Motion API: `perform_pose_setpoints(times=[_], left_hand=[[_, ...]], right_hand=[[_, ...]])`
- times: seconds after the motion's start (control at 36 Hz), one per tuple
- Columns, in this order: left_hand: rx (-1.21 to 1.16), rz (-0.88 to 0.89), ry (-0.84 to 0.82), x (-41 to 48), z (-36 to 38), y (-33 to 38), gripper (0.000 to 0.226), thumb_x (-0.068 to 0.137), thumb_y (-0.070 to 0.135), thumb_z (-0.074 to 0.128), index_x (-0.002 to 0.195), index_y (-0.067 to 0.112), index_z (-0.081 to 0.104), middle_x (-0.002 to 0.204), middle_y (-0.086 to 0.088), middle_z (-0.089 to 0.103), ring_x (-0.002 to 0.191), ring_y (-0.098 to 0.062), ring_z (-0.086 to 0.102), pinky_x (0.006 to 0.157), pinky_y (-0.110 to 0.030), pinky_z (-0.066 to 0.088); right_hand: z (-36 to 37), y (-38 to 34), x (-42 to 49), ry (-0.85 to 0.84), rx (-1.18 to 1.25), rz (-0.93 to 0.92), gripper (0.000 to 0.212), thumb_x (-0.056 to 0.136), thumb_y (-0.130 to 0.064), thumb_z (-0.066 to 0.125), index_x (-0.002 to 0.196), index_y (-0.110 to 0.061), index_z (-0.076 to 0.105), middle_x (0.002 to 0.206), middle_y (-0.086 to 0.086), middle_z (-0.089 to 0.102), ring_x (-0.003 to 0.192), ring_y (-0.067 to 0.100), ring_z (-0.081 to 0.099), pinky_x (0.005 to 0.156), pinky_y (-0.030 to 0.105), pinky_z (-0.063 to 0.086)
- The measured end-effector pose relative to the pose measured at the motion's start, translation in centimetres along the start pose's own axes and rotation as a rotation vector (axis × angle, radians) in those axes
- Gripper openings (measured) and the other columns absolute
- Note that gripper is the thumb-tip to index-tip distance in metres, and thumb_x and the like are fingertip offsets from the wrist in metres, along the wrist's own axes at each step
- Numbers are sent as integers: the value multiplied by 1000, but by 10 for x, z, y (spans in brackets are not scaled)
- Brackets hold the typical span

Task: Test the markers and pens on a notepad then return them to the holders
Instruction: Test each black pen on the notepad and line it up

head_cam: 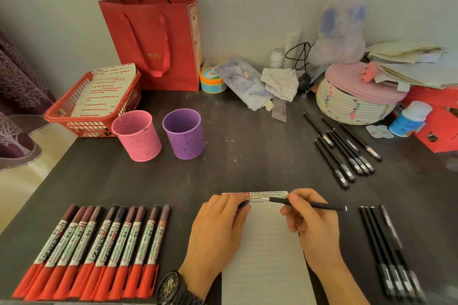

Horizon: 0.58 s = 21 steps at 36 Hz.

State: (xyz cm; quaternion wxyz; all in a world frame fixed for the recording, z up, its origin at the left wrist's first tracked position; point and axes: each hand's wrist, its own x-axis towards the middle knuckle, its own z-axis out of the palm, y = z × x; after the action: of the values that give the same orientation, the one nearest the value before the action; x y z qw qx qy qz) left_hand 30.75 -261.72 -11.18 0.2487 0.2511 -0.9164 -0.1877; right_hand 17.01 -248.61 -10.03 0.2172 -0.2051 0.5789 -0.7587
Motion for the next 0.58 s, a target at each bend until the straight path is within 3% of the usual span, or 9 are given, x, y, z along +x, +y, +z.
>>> perform_pose_setpoints(times=[0.39,0.58], left_hand=[[-29,27,-31,-1,0,-2,35,101,46,38,122,32,62,113,20,63,98,0,54,81,-20,49],[-16,41,-52,0,-2,0,37,100,47,38,122,32,63,114,18,64,99,-1,55,81,-18,47]], right_hand=[[-2,-1,-3,-73,-54,0,33,94,8,55,80,-16,72,67,16,67,51,16,56,47,20,45],[-1,-1,-3,-72,-110,-4,15,89,-8,63,82,-17,73,67,15,69,50,15,56,47,19,45]])
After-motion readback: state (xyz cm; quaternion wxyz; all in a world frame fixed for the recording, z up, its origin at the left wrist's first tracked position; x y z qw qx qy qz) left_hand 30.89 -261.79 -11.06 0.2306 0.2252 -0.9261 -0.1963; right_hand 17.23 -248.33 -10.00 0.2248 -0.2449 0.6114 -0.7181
